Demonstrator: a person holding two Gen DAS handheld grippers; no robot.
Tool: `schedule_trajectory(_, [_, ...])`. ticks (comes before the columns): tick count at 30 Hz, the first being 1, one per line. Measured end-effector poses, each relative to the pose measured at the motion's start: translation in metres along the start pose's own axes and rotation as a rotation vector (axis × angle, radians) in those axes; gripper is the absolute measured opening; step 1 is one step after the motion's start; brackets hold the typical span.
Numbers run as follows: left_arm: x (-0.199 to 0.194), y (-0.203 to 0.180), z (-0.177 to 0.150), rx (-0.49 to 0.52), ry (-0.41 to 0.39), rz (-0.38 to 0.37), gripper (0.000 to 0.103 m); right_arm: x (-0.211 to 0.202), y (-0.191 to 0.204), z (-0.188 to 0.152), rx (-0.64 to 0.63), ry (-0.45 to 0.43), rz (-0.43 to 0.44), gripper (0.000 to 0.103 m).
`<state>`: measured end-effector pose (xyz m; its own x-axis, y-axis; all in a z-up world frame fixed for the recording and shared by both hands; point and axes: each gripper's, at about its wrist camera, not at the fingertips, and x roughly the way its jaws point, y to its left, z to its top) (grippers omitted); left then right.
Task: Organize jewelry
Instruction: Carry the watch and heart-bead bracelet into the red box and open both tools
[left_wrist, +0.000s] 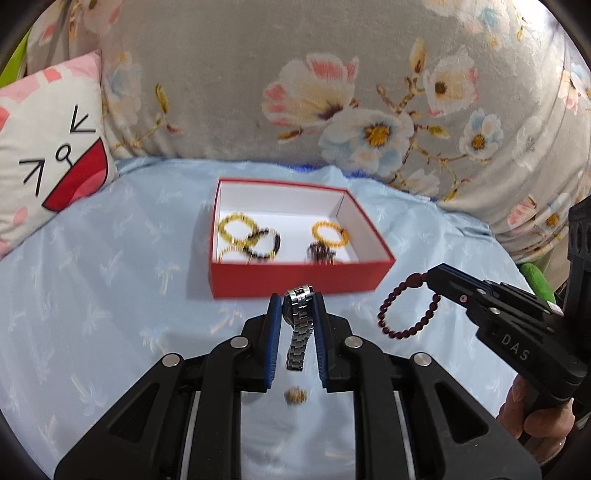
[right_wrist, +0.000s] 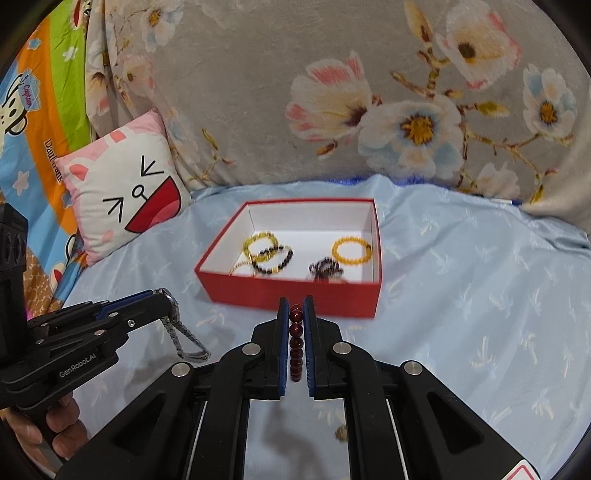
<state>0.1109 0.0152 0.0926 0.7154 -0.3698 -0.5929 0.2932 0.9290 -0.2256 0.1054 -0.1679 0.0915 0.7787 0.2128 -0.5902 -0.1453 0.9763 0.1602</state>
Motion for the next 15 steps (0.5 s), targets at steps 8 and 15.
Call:
schedule_trajectory(8, [0.021,0.002,0.058,0.006,-0.057,-0.004,0.016,0.033,-0.007,0.059,0.016,-0.017,-0.004,0.007])
schedule_trajectory(15, [0.072,0.007,0.088,0.009,-0.039,-0.004,0.016,0.079,-0.014,0.089,0.032,-0.004,-0.012,0.007])
